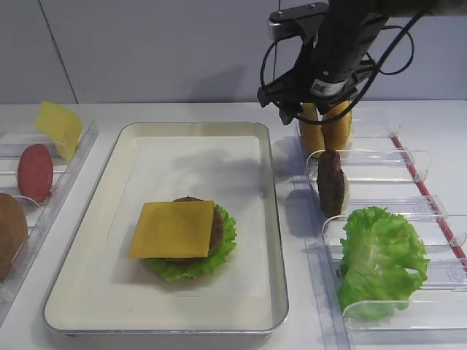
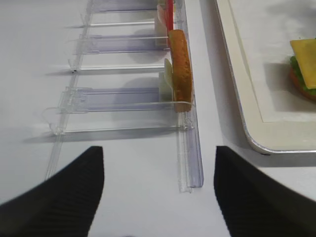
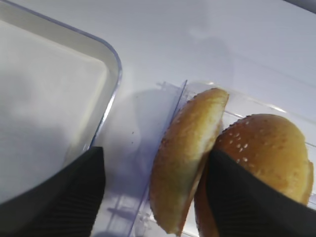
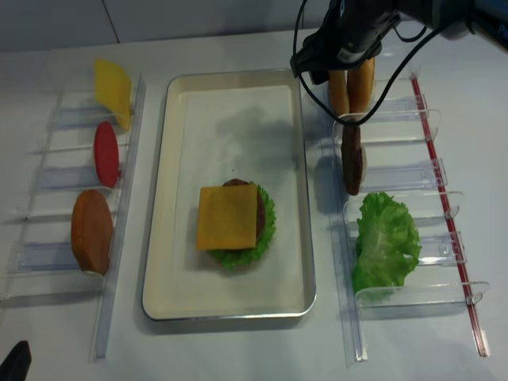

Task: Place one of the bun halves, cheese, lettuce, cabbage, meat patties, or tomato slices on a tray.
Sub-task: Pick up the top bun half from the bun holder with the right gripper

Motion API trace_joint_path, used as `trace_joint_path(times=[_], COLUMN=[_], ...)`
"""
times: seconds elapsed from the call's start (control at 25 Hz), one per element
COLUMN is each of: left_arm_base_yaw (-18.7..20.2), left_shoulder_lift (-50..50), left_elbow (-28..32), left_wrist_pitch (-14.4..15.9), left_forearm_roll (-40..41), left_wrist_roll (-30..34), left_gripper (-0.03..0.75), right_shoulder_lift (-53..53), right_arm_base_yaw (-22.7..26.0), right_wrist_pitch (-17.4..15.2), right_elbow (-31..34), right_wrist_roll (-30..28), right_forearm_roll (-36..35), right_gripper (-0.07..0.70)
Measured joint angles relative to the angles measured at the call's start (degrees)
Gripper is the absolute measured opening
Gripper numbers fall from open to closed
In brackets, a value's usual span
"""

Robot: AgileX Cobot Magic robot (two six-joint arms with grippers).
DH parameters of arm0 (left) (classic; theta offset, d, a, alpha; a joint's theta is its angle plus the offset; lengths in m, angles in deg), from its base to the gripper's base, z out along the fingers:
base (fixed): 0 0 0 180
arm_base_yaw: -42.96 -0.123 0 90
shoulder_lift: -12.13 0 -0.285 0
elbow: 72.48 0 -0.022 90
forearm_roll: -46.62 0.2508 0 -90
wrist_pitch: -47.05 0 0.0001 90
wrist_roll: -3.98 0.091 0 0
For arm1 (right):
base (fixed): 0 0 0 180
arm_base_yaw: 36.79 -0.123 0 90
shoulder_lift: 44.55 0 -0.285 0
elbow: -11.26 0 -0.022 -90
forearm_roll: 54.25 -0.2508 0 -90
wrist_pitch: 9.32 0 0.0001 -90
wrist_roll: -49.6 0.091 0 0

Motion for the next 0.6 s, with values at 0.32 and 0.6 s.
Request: trace_joint_path(times=[0.32, 0.6], left_arm_base_yaw=[0.0, 0.0], left_shoulder_lift=[0.0, 0.0], left_elbow=[0.0, 0.0], left_wrist_pitch=[0.0, 0.0], left_forearm_roll=[0.0, 0.0], left_wrist_roll=[0.0, 0.0], left_gripper=[0.472, 0.472], right_shoulder_lift=[0.37, 0.37], right_arm_base_yaw=[0.0, 0.0], right_wrist_pitch=[0.1, 0.44], right_elbow=[0.0, -0.03], right_wrist_roll=[5.91, 6.42], right_forearm_roll=[4.79, 4.66], right_gripper=[0.267, 0.116])
